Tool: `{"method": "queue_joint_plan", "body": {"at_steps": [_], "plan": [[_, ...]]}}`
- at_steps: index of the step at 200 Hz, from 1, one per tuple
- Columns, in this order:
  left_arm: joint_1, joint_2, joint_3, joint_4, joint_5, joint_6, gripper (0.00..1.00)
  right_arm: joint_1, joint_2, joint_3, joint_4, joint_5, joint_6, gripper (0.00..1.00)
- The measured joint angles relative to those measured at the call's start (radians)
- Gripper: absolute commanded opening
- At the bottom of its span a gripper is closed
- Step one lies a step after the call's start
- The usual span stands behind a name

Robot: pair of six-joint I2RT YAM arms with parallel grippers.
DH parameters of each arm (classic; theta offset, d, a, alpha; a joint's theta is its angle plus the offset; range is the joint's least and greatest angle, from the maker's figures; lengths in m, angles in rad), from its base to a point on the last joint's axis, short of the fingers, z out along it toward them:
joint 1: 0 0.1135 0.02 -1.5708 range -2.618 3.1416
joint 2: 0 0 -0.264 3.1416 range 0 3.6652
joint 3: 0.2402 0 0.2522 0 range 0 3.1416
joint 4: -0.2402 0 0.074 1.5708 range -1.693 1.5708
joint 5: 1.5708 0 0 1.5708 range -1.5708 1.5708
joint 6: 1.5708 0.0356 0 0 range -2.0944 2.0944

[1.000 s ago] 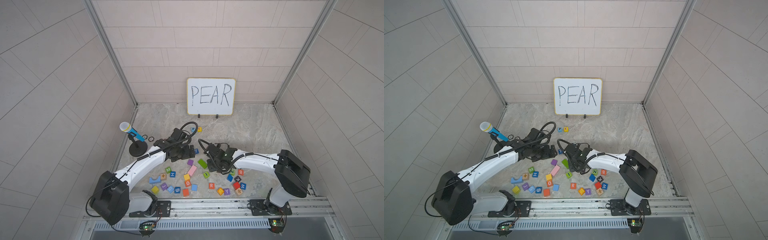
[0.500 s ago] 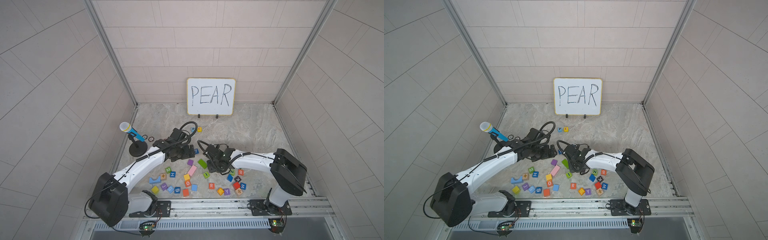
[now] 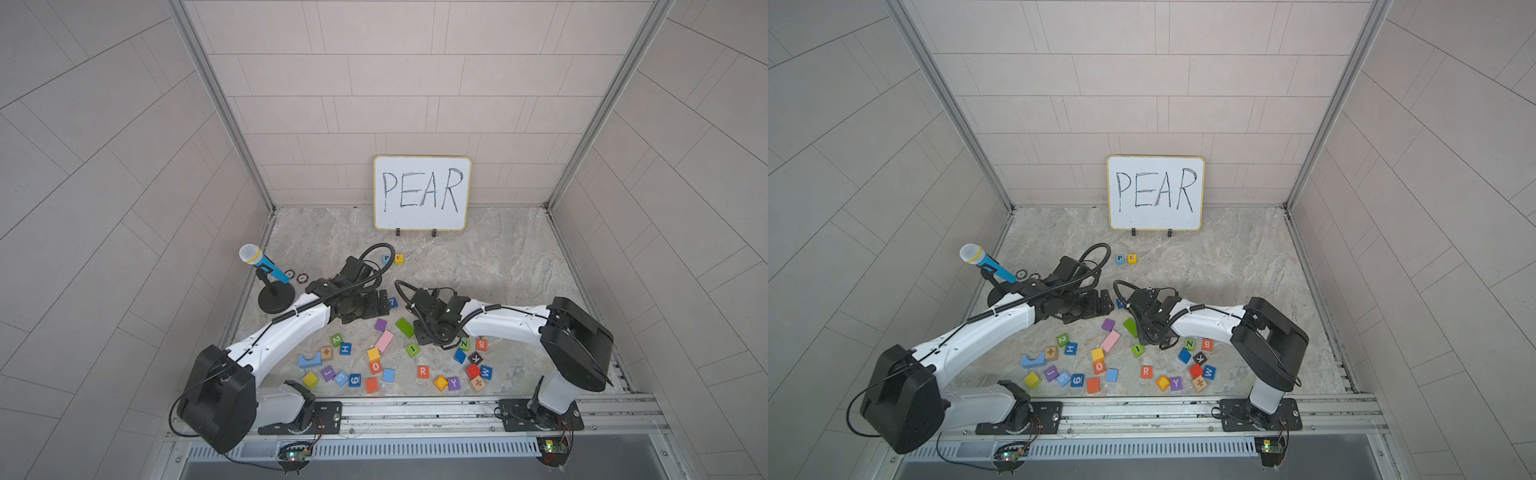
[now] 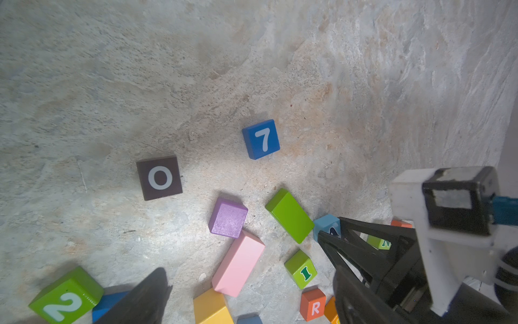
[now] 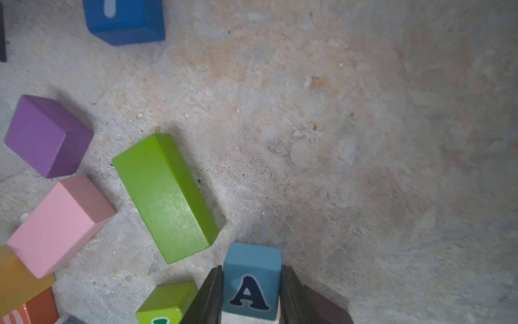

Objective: Spell the uppercase word “pear” with letter blocks
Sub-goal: Pick up the letter block from the center of the board.

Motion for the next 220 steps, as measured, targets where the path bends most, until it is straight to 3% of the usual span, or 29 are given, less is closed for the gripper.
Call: {"method": "queue_joint_plan", "body": {"at_steps": [110, 166, 220], "plan": [[0.008, -0.001, -0.001, 0.001, -0.005, 0.000, 0.96, -0.018, 0.001, 0.046, -0.023, 0.026, -0.001, 0.34], [0.022, 0.021, 0.040, 0.005, -0.005, 0.000, 0.96, -0.119, 0.022, 0.152, -0.027, 0.038, -0.034, 0.34], [0.047, 0.094, 0.103, 0.021, 0.003, 0.005, 0.96, -0.225, 0.170, 0.335, -0.029, 0.047, -0.100, 0.33]]}}
